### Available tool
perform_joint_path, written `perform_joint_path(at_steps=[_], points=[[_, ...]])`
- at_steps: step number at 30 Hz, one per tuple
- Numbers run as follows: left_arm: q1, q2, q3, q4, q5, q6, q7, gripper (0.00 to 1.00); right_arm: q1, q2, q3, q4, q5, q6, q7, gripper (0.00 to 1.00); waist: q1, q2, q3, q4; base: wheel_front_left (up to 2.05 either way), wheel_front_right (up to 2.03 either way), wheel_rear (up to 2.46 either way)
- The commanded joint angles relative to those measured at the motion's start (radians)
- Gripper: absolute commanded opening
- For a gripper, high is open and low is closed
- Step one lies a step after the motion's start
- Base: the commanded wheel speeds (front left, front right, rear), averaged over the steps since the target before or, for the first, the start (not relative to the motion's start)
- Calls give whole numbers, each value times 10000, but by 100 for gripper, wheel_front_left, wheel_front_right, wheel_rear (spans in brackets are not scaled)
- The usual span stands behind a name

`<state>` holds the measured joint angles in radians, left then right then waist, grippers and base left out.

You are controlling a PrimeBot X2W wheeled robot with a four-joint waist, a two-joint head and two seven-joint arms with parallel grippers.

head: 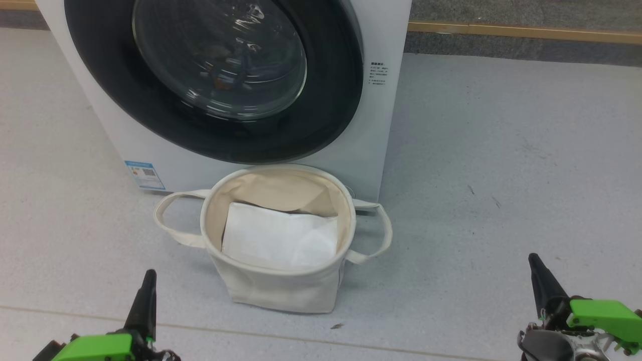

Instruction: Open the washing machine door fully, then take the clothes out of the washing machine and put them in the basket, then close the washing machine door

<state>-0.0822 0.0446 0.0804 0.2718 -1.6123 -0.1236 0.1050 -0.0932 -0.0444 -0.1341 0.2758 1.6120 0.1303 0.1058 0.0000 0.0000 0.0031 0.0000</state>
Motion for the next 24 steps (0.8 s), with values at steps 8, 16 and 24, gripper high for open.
perform_joint_path(at_steps=[8,16,24], points=[[-257,56,330,-270,34,-71,80,0,-147,-58,207,-311,-30,4,72,0,0,0,0,0,0,0,0],[-257,56,330,-270,34,-71,79,0,-147,-58,207,-311,-30,4,72,0,0,0,0,0,0,0,0],[-257,56,330,-270,34,-71,79,0,-147,-58,207,-311,-30,4,72,0,0,0,0,0,0,0,0]])
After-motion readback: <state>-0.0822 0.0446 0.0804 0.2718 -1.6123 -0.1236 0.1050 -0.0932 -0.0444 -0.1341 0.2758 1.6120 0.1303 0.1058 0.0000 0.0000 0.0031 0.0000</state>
